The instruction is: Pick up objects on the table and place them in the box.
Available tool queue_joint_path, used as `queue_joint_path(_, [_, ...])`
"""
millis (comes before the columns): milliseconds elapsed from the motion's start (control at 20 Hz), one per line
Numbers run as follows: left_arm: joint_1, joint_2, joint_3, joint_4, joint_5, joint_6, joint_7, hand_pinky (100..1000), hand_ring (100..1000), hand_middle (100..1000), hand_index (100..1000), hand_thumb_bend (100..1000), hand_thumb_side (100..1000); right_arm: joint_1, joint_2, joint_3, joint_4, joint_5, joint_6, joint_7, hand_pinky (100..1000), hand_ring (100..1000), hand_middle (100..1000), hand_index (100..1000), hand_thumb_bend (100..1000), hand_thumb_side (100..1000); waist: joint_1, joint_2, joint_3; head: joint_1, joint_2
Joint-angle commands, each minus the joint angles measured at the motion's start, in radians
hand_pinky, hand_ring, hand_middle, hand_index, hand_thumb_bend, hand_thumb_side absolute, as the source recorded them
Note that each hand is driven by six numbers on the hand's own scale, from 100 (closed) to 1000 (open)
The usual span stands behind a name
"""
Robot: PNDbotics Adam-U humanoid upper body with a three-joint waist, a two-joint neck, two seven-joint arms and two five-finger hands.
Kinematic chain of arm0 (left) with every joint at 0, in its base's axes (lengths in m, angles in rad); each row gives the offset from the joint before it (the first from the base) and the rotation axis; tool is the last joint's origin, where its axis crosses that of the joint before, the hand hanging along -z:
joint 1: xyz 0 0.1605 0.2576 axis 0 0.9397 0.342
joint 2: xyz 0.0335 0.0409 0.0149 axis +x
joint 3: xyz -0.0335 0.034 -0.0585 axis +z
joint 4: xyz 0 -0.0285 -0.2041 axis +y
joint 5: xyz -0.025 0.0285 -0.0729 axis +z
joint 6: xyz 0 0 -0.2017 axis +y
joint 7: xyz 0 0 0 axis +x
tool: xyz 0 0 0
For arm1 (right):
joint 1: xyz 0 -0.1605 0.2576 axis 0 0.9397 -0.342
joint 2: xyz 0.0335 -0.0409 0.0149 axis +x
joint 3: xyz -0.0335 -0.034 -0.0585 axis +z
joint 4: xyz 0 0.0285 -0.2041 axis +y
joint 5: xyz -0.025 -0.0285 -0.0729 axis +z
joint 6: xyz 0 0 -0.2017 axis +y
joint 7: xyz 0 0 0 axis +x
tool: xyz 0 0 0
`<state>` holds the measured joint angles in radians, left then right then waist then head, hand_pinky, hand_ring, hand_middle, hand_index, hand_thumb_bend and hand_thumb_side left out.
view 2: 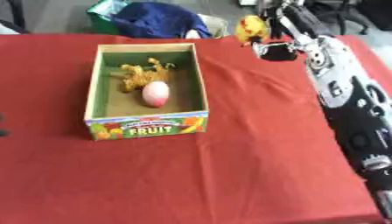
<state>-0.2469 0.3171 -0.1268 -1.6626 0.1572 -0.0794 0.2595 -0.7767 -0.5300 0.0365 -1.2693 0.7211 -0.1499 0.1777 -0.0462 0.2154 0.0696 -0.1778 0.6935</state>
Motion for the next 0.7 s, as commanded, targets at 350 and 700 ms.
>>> queue_joint_path(350, [-0.018,0.004,-0.004,-0.02,0.002,0.002,-0.005,559,683,512,622,550,425,-0.144,0.126,0.043,0.172,0.077,-0.03,0.046,534,467,213,275,100,194,0.014,-0.015,0.013,-0.012,-0.01])
queue_joint_path(700, [-0.02,-0.001,-0.006,-0.02,0.003,0.003,-0.007,559,682,511,622,550,425,-0.188,0.2,0.087,0.277,0.155,-0.078,0.077,575,512,282,346,100,202,0.016,-0.015,0.017,-0.019,-0.012])
